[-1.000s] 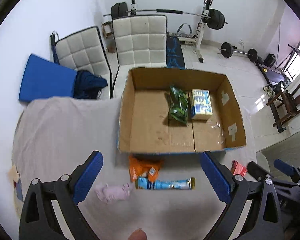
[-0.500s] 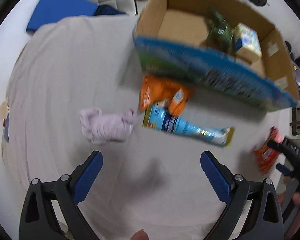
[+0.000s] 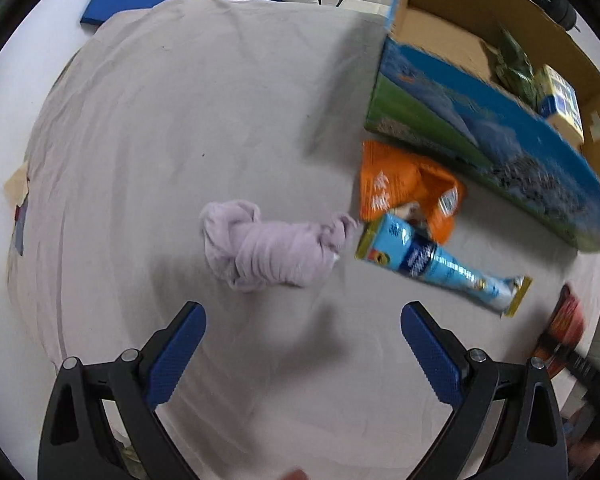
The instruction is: Organize soft objects
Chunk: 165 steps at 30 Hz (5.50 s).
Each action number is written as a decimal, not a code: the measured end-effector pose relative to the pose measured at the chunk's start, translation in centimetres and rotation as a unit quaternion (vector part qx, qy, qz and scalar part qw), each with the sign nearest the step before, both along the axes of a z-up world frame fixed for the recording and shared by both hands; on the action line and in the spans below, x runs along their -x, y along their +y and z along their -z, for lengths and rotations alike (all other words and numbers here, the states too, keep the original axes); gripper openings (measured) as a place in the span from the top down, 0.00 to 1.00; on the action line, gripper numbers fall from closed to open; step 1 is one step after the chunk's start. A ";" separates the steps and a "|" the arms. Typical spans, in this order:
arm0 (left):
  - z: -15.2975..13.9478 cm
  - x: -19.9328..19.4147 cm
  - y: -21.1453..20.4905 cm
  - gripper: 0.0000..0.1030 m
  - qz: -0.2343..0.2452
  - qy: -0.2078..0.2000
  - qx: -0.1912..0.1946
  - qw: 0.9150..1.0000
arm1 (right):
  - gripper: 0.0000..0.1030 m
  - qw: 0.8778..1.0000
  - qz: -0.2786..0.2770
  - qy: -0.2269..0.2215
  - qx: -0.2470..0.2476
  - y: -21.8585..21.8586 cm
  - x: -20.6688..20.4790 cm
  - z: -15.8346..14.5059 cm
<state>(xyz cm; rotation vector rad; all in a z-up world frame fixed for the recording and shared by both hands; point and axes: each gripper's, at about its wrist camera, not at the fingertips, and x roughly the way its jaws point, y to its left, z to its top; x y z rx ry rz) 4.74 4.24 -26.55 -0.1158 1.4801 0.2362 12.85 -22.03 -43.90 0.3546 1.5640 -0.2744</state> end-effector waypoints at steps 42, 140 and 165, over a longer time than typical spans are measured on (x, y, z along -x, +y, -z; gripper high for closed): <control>0.0 3.9 -10.2 0.42 0.131 -0.001 0.059 0.990 | 0.52 0.996 -0.087 0.001 -0.010 3.4 -0.6 -1.8; -0.9 -27.7 -10.8 0.60 0.213 -0.013 0.066 0.975 | 0.54 0.990 -0.139 -0.010 0.005 3.0 -18.6 -7.0; -2.9 -26.8 -9.5 0.05 0.189 -0.044 0.048 0.980 | 0.00 0.994 -0.106 -0.033 0.020 3.7 -18.8 -7.5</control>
